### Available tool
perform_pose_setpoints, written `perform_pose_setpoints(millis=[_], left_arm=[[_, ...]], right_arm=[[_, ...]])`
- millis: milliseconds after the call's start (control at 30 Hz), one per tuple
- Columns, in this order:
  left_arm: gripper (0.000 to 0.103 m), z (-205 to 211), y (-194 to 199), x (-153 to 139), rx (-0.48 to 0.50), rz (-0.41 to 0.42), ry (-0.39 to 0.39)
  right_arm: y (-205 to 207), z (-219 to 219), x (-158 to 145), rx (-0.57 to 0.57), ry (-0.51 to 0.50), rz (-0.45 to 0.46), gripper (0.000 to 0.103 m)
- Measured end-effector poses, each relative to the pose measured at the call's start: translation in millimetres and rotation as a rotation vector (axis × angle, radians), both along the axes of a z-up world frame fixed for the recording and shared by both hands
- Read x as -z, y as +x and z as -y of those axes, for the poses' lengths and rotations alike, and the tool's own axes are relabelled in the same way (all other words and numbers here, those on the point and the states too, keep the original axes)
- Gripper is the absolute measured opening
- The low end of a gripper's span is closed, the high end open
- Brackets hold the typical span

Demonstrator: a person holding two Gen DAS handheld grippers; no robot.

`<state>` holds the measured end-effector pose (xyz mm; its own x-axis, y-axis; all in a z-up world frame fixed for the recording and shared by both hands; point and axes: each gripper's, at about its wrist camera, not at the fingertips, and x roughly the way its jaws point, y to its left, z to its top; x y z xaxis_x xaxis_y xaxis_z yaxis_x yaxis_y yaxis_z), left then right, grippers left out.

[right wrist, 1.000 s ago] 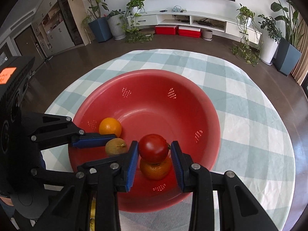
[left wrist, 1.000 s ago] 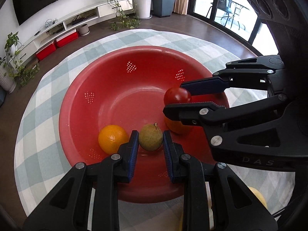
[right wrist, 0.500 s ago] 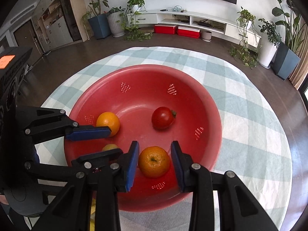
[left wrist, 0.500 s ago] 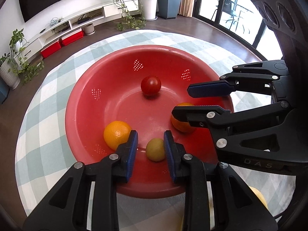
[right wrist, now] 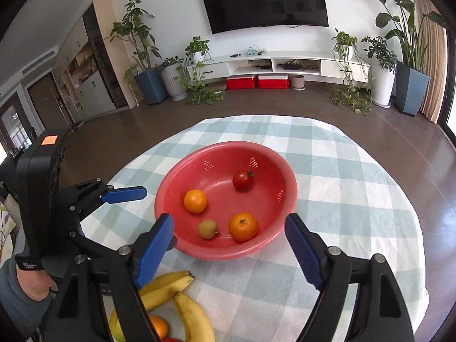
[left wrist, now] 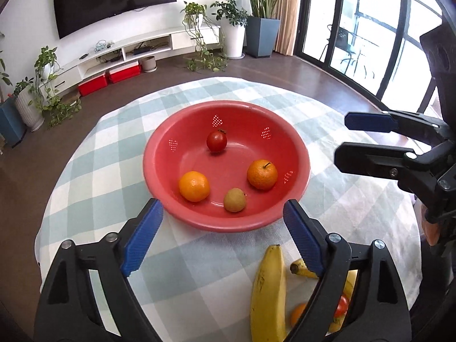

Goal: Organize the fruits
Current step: 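Withdraw both tools from the basin toward the remaining fruit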

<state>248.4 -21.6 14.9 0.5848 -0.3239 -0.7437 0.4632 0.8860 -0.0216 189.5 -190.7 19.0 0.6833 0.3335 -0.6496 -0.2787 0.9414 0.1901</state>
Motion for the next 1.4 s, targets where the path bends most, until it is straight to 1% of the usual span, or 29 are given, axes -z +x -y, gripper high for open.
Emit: perform_pose_setpoints(millis=[33, 67, 100, 167, 267, 333, 400, 533, 633, 700, 800, 900, 1000, 1067, 1100, 1133, 1167, 1233, 1400], left_arm=[[0.093, -3, -7, -6, -0.009, 0.017, -0.015], [0.100, -7, -17, -11, -0.009, 0.039, -0.030], [0.103, -11, -29, -15, -0.004, 0.063, -0.040], [0.103, -17, -55, -17, 0.014, 0.097, -0.054], [0.103, -28, -95, -17, 0.004, 0.100, -0.090], [0.103, -38, -121, -15, -0.007, 0.087, -0.142], [0.103, -45, -148, -12, -0.028, 0.073, -0.161], [0.103, -39, -199, 5, -0.035, 0.047, -0.161], [0.103, -24, -224, 24, -0.031, -0.022, -0.172], [0.103, -12, -236, 36, -0.057, -0.036, -0.139], [0.103, 7, -238, 57, -0.080, -0.104, -0.091], [0.103, 15, -241, 63, -0.082, -0.098, -0.085], [0.103, 20, -240, 64, -0.085, -0.079, -0.075], [0.101, 21, -233, 68, -0.094, -0.100, -0.078], [0.100, 20, -229, 69, -0.101, -0.111, -0.087], [0.093, 20, -227, 69, -0.107, -0.118, -0.101], [0.083, 20, -224, 69, -0.108, -0.122, -0.111], [0.081, 25, -221, 70, -0.111, -0.125, -0.097], [0.081, 32, -215, 71, -0.108, -0.123, -0.084]], right_arm=[[-9, 1, -2, 0.003, 0.008, 0.009, 0.083], [-20, 4, -3, 0.005, 0.018, 0.017, 0.083], [-30, 6, -4, 0.005, 0.027, 0.024, 0.084], [-53, 8, -4, 0.004, 0.046, 0.045, 0.086], [-86, 12, 0, 0.004, 0.085, 0.068, 0.088], [-107, 13, 7, 0.006, 0.102, 0.067, 0.088], [-125, 11, 16, 0.015, 0.117, 0.055, 0.088], [-154, 9, 37, 0.035, 0.129, 0.015, 0.088], [-170, 10, 54, 0.056, 0.138, -0.016, 0.088], [-175, 10, 61, 0.063, 0.135, -0.037, 0.088], [-181, 9, 64, 0.065, 0.127, -0.036, 0.088], [-185, 8, 62, 0.059, 0.128, -0.016, 0.088], [-185, 9, 64, 0.068, 0.127, -0.019, 0.088], [-183, 10, 65, 0.069, 0.131, -0.021, 0.088], [-184, 10, 66, 0.069, 0.130, -0.019, 0.087], [-185, 10, 66, 0.069, 0.129, -0.019, 0.086], [-185, 9, 66, 0.066, 0.127, -0.016, 0.086], [-185, 8, 67, 0.063, 0.120, -0.014, 0.086], [-187, 7, 67, 0.049, 0.122, -0.016, 0.086]])
